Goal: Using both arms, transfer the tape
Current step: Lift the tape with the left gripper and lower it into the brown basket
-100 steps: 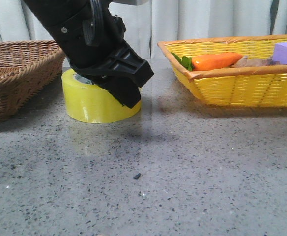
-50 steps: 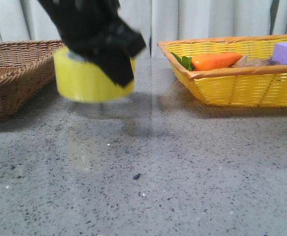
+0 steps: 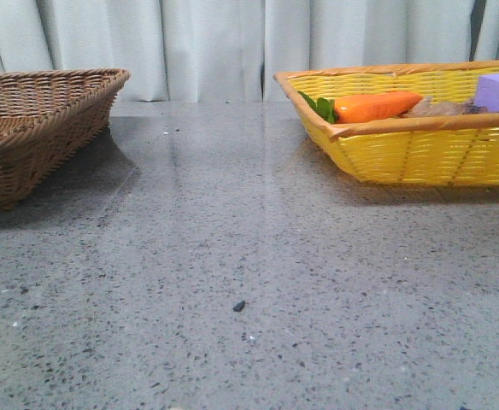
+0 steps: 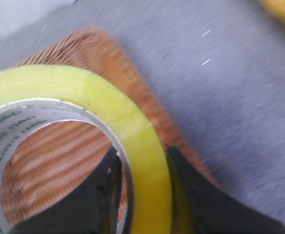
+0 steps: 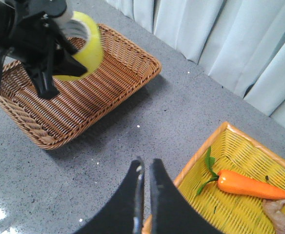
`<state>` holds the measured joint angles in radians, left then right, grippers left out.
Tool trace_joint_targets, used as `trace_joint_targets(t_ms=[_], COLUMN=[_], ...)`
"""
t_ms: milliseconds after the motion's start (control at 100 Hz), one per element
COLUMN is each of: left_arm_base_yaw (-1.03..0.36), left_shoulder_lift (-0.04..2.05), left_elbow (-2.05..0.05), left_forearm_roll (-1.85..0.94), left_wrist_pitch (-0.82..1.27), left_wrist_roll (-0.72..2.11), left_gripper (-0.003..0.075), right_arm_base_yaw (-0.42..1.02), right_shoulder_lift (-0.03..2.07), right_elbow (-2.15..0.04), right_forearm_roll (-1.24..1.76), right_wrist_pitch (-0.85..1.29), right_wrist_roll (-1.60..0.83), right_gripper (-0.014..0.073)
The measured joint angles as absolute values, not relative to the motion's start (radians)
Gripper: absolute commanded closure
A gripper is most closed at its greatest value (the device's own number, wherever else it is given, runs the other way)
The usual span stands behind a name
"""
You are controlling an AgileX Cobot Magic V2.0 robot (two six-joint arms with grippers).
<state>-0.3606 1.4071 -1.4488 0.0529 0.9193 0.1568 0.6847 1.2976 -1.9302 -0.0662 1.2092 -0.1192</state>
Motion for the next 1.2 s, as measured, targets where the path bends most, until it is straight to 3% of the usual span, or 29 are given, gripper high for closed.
trace_joint_targets(t_ms=[200,710,780,989,1199], left_arm_base_yaw=[-0.248,-0.241,-0.241,-0.241,-0.241], left_shoulder_lift=[1.411,1.55,1.563,1.58,1.567], left_elbow=[-1.385,-1.242,-1.242,-1.242,-1.265], left_forearm_roll=[0.029,-0.045,-0.053,-0.077,-0.077], left_wrist_pitch=[0.943,0.775,0.77,0.768,0.79], left_wrist_roll=[0.157,0.157,0.157,0.157,0.157], left_gripper=[0.0741,0.0736,0.0695,0.0437,0.0426], right_arm_base_yaw=[0.685,0.685,0.685,0.685,0.685], right_shoulder_lift=[1.298,1.298,1.298,1.298,1.298], right_elbow=[-1.93,-1.93,-1.93,-1.93,-1.91], right_forearm_roll=[-0.066,-0.066,-0.066,-0.068,-0.068], right_wrist_pitch=[1.199,1.186,1.186,1.186,1.186], right_wrist_roll=[-0.119,-0.119,-0.119,-0.119,-0.119], right_gripper=[0.0668,0.0668,0.0668,0.0668,0.0668])
